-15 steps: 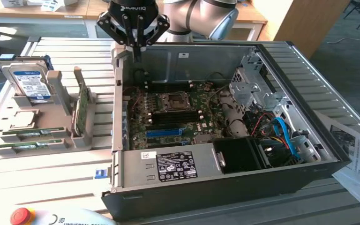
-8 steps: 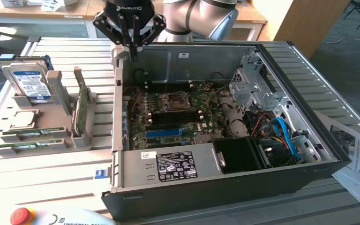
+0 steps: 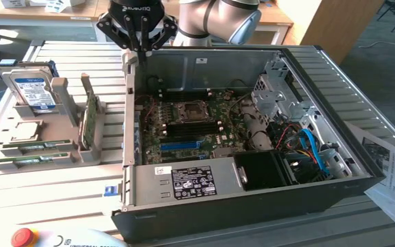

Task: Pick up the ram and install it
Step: 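Reach for the ram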

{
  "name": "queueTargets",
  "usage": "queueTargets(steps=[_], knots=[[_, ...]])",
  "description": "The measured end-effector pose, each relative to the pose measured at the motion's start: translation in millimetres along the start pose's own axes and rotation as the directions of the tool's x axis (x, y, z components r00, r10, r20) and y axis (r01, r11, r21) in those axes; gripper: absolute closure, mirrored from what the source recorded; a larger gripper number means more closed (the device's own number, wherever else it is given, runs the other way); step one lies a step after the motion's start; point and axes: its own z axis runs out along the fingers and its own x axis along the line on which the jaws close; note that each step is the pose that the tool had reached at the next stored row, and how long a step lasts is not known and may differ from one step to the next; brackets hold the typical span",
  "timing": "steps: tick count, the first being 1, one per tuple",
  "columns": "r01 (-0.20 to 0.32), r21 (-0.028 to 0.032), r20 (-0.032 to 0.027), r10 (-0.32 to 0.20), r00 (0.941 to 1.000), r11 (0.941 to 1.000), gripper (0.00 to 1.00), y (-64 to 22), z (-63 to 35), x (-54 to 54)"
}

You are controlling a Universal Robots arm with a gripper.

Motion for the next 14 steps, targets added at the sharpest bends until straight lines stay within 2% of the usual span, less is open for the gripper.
queueTargets(steps=[14], knots=[[0.000,0.0000,0.0000,0.000,1.0000,1.0000,0.89,-1.2,-0.4,17.0]])
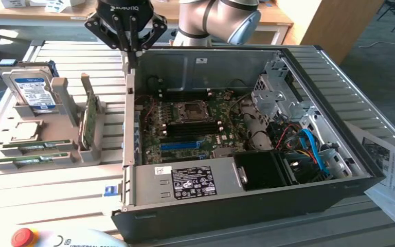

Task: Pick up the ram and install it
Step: 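Reach for the ram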

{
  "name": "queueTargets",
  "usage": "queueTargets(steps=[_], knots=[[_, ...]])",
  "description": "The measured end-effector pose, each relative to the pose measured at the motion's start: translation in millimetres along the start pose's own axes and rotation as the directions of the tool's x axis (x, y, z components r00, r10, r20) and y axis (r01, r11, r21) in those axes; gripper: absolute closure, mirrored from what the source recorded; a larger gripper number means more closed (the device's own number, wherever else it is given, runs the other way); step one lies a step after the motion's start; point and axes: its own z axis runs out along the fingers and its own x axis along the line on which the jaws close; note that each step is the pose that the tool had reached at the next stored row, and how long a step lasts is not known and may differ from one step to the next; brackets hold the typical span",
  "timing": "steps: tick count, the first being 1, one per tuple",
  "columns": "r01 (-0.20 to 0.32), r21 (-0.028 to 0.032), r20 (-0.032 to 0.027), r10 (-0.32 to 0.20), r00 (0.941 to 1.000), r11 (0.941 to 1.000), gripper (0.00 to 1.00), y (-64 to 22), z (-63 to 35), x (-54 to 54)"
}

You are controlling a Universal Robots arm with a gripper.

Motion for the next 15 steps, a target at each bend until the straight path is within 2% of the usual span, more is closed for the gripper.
queueTargets(steps=[15], knots=[[0.000,0.0001,0.0000,0.000,1.0000,1.0000,0.89,-1.4,-0.5,20.1]])
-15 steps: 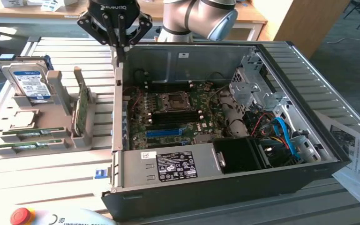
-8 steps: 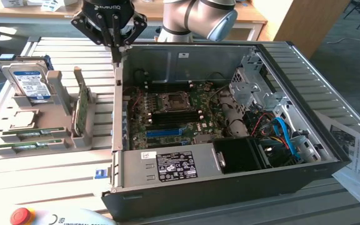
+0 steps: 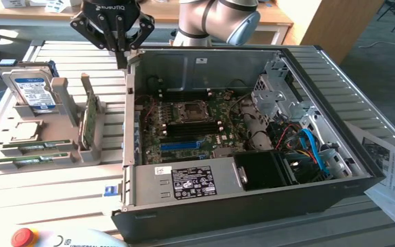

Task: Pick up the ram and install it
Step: 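Reach for the ram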

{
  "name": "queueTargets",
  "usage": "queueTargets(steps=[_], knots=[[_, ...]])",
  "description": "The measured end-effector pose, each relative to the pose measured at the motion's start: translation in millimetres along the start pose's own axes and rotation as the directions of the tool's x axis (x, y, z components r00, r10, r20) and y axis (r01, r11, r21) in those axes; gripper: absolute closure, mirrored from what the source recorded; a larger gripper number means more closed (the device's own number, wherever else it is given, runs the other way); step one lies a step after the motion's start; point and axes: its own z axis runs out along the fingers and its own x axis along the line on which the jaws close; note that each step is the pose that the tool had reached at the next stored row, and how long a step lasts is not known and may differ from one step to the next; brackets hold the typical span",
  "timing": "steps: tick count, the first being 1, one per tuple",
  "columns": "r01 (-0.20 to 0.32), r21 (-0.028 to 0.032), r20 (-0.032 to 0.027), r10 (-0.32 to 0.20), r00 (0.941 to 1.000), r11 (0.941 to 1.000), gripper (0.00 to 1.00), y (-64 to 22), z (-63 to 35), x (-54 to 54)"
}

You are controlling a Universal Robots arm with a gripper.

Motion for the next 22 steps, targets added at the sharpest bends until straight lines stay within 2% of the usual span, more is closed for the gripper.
queueTargets(steps=[13,22], knots=[[0.000,-0.0001,0.0001,0.000,1.0000,1.0000,0.89,-1.5,-0.4,20.1],[0.000,-0.0001,0.0001,0.000,1.0000,1.0000,0.89,-2.8,-0.9,38.1]])
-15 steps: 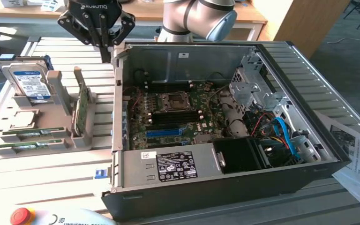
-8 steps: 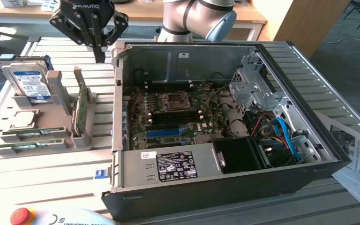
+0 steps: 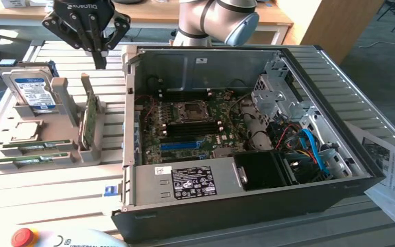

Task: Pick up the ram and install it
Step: 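Reach for the ram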

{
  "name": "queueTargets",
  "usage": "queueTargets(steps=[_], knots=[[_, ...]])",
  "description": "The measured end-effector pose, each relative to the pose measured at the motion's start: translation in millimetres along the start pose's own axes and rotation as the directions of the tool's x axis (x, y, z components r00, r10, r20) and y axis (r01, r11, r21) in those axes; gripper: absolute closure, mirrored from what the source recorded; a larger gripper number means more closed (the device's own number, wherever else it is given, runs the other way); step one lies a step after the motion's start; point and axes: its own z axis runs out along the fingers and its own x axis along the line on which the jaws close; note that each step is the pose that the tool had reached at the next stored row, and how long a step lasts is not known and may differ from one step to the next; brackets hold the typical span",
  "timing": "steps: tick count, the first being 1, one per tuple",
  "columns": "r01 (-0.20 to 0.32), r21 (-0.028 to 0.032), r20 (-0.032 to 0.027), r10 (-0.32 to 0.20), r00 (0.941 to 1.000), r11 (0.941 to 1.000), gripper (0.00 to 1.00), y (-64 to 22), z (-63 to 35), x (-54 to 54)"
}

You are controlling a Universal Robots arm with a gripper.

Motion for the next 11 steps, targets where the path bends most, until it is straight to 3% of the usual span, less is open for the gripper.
queueTargets(steps=[11], knots=[[0.000,0.0000,0.0000,0.000,1.0000,1.0000,0.89,-1.5,-0.5,21.6]])
